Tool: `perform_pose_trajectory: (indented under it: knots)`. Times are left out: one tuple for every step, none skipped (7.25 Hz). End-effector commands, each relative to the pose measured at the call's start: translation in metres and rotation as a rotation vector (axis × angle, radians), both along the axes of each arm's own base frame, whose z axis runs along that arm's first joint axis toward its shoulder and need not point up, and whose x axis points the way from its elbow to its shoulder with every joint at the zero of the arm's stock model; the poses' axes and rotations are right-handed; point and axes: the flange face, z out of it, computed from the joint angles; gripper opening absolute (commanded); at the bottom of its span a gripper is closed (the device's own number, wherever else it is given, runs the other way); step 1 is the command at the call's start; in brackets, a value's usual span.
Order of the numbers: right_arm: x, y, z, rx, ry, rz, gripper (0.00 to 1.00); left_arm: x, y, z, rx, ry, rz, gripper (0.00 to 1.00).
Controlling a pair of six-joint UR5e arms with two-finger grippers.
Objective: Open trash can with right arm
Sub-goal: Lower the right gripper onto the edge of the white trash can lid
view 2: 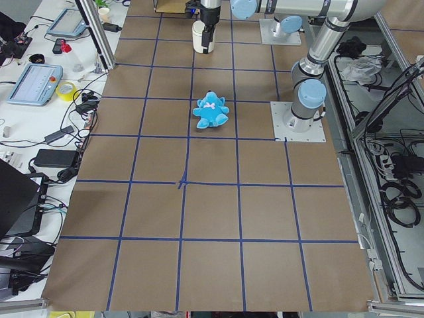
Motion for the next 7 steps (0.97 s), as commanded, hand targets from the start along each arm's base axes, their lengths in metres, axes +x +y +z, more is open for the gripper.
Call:
perform_pose_trajectory:
  knots:
    - [0.000,-0.005,-0.025,-0.020,0.001,0.041,0.00,0.000,0.000,0.000,0.000,0.000,0.000,1.00]
    - [-0.002,-0.010,-0.030,-0.027,0.002,0.049,0.00,0.000,0.000,0.000,0.000,0.000,0.000,1.00]
    - [-0.001,-0.016,-0.043,-0.017,0.002,0.049,0.00,0.000,0.000,0.000,0.000,0.000,0.000,1.00]
    - [-0.002,-0.016,-0.048,-0.008,0.005,0.049,0.00,0.000,0.000,0.000,0.000,0.000,0.000,1.00]
    - [-0.002,-0.016,-0.049,-0.001,0.006,0.053,0.00,0.000,0.000,0.000,0.000,0.000,0.000,1.00]
    - [-0.002,-0.015,-0.050,0.003,0.006,0.054,0.00,0.000,0.000,0.000,0.000,0.000,0.000,1.00]
    - [-0.002,-0.015,-0.051,0.006,0.006,0.053,0.00,0.000,0.000,0.000,0.000,0.000,0.000,1.00]
